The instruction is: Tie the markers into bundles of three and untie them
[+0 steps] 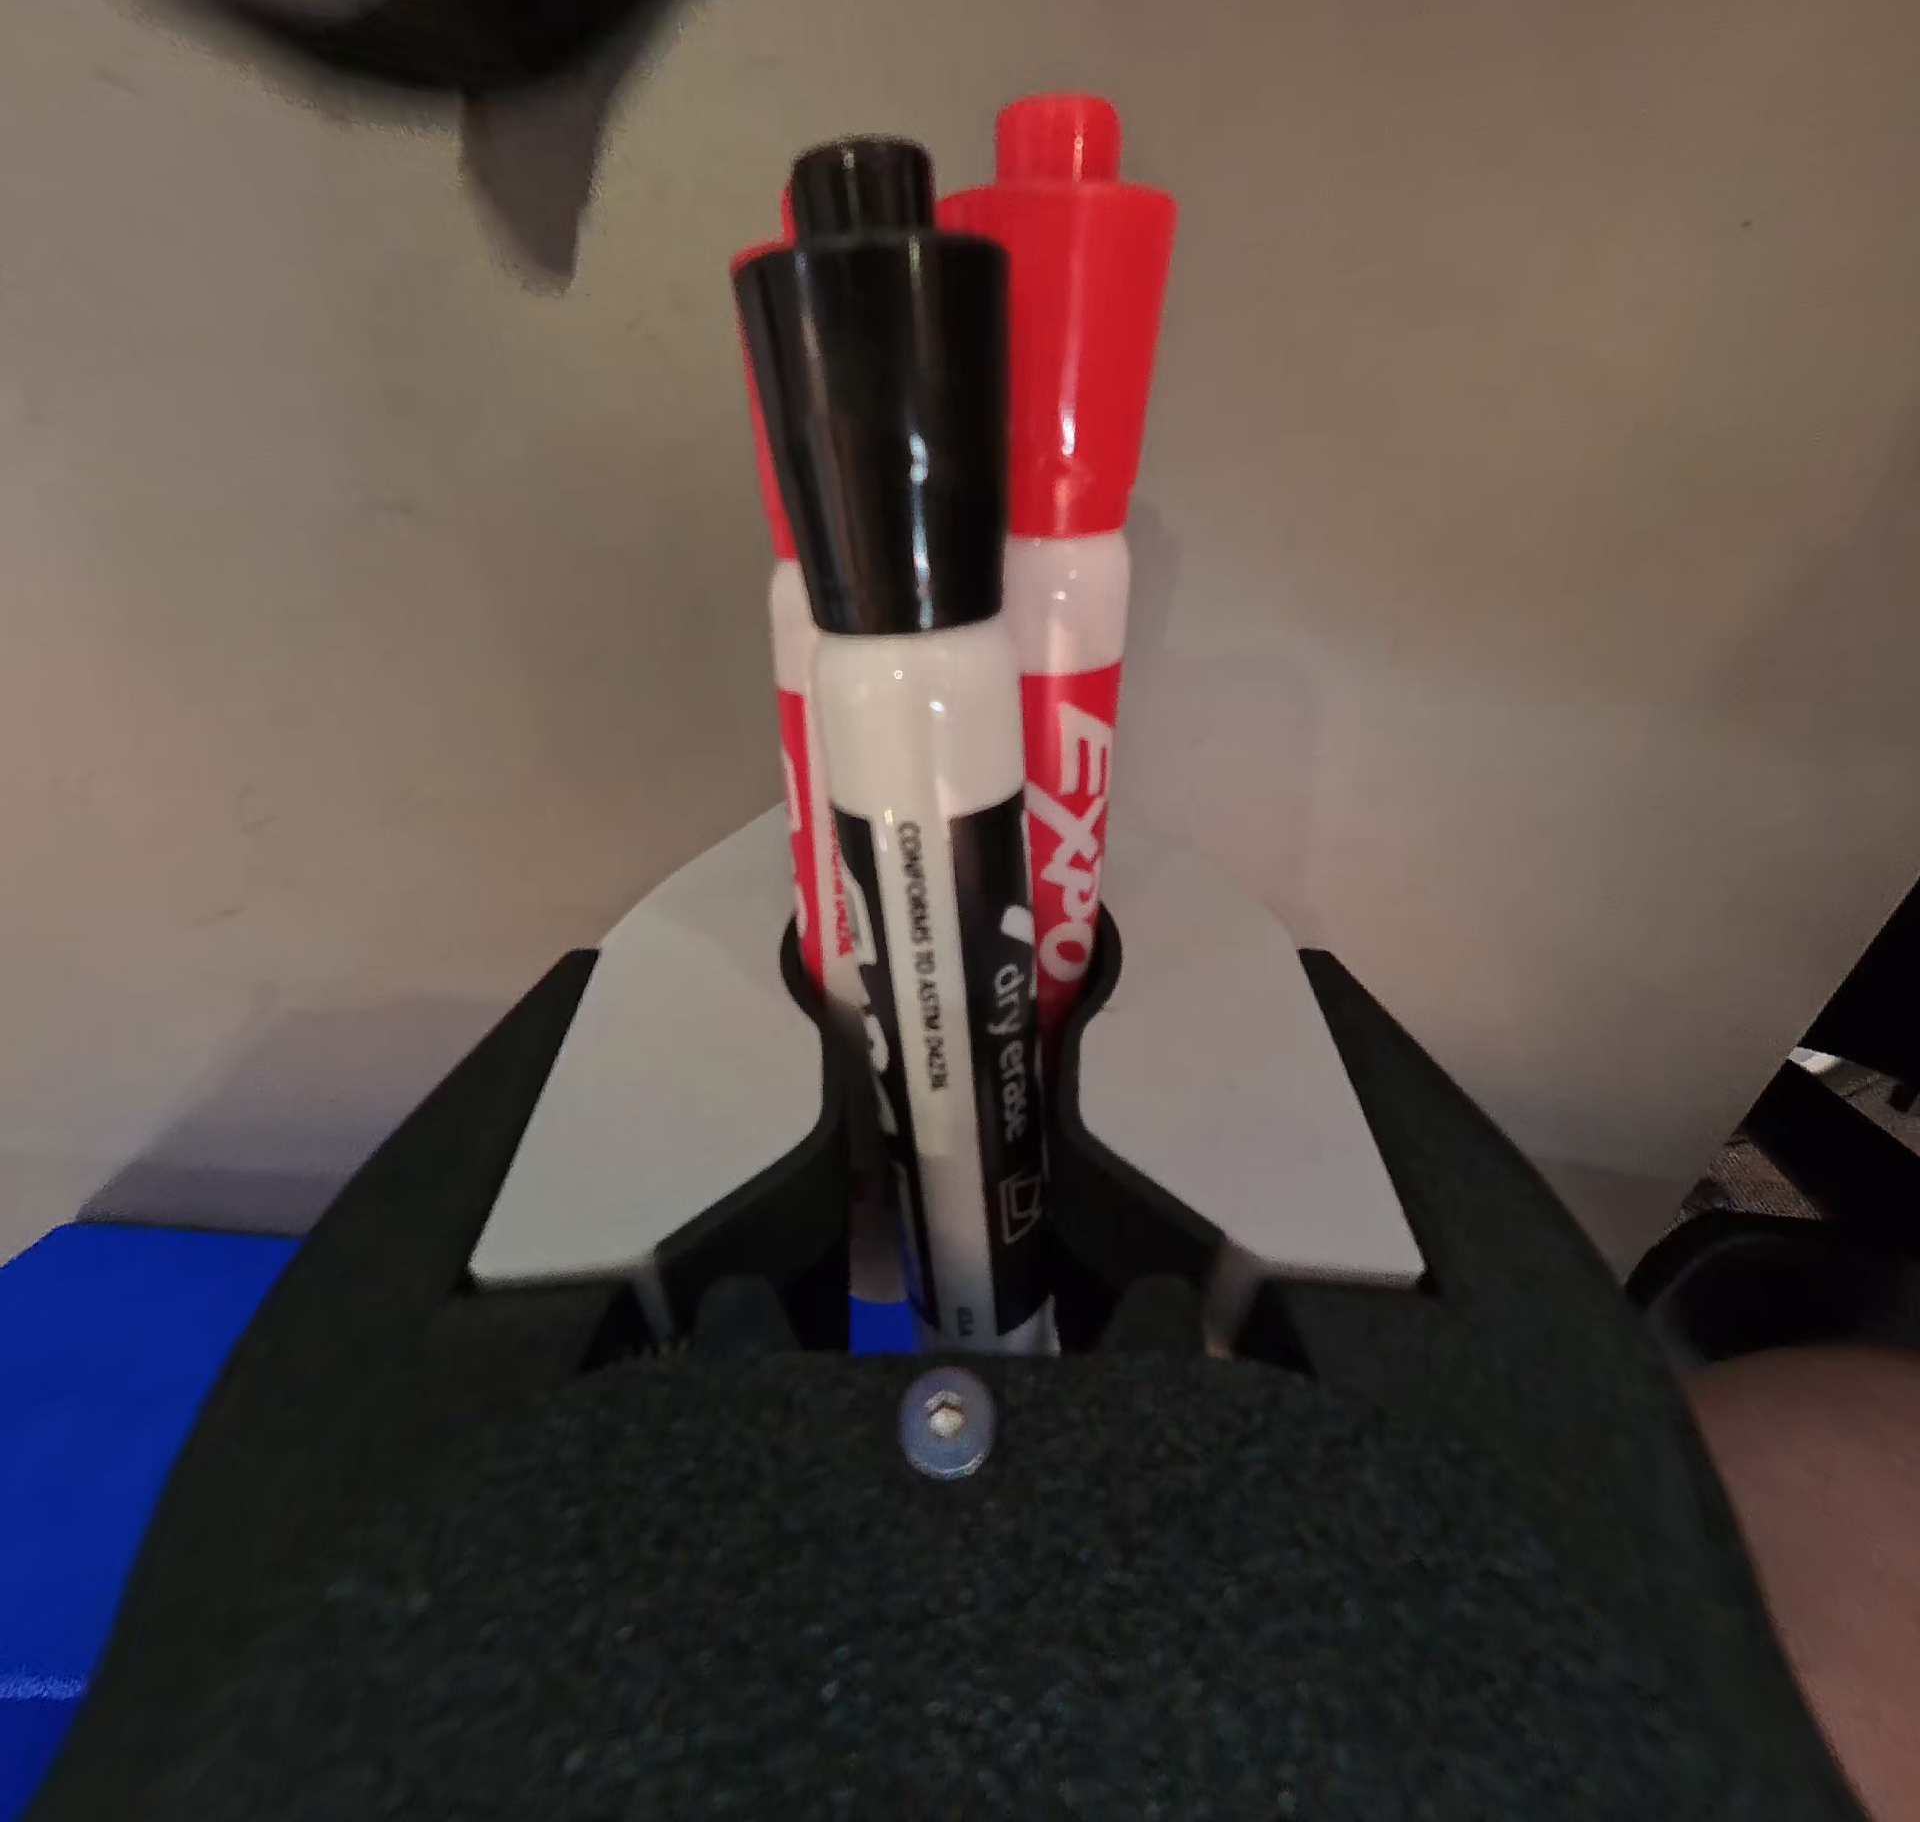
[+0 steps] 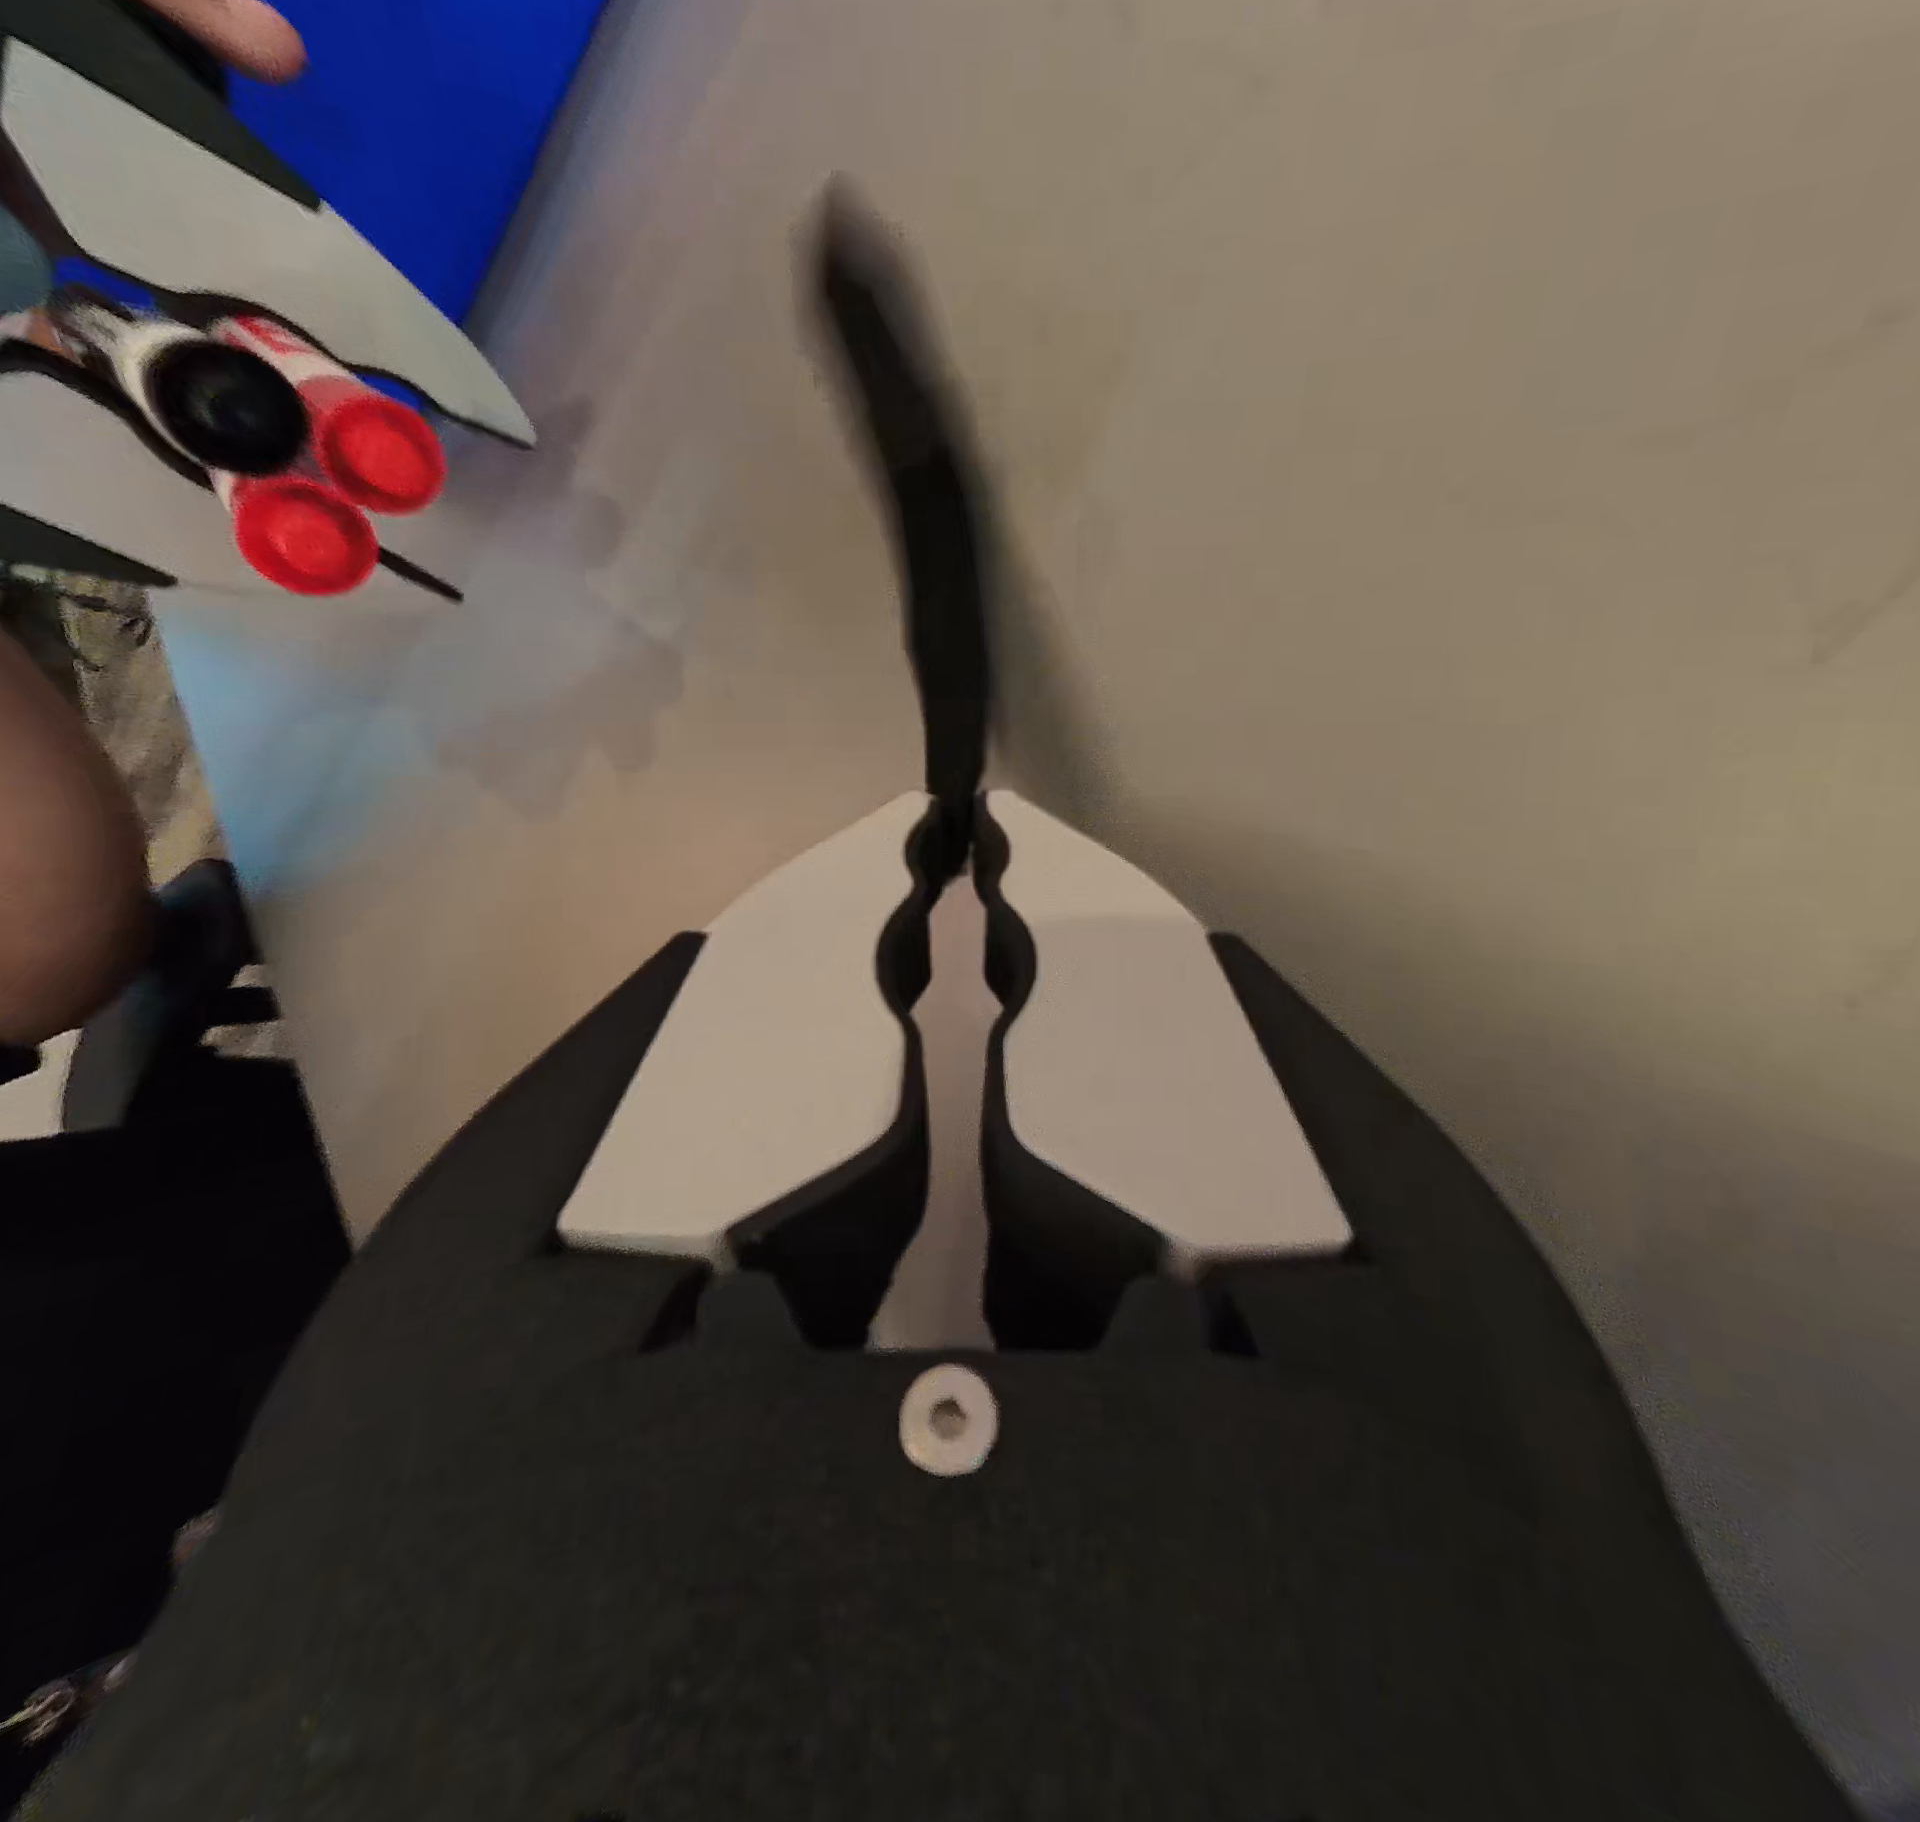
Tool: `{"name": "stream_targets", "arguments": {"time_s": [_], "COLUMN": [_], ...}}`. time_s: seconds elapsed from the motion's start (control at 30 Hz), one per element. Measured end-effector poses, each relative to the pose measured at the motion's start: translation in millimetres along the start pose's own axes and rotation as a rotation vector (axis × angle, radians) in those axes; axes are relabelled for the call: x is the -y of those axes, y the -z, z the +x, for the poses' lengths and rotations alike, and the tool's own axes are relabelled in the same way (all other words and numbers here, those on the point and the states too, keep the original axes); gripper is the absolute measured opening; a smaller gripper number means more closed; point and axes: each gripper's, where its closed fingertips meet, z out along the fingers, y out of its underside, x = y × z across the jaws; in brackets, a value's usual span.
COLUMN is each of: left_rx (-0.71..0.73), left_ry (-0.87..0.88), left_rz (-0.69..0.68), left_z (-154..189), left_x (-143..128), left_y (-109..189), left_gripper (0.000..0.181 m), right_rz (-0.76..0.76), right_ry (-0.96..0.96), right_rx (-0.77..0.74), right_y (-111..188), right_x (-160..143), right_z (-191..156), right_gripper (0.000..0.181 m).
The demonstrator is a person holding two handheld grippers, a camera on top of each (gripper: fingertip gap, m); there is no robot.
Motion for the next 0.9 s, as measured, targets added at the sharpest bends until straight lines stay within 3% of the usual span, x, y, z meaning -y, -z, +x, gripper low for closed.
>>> {"name": "stream_targets", "arguments": {"time_s": [0.17,0.4,0.5,0.7,0.9], "left_rx": [-0.037,-0.073,-0.060,-0.029,-0.006], "left_ry": [-0.024,-0.073,-0.062,-0.064,-0.079], "left_rz": [0.025,0.040,0.029,0.009,-0.017], "left_z": [7.0,22.3,22.8,22.0,23.7], "left_x": [10.6,25.4,26.8,28.4,27.9], "left_y": [-5.4,-6.5,-8.3,-5.6,-5.5], "left_gripper": [0.041,0.041,0.041,0.041,0.041], "right_rz": [0.044,0.233,0.296,0.239,0.178], "right_ry": [0.279,0.662,0.787,1.037,0.984], "right_rx": [-0.127,-0.552,-0.565,-0.698,-0.600], "right_y": [2.9,36.1,36.5,18.4,-10.9], "right_x": [12.8,50.5,47.6,27.0,6.4], "right_z": [-22.6,-66.3,-108.8,-148.8,-158.3], "right_gripper": [0.002,0.002,0.002,0.002,0.011]}}
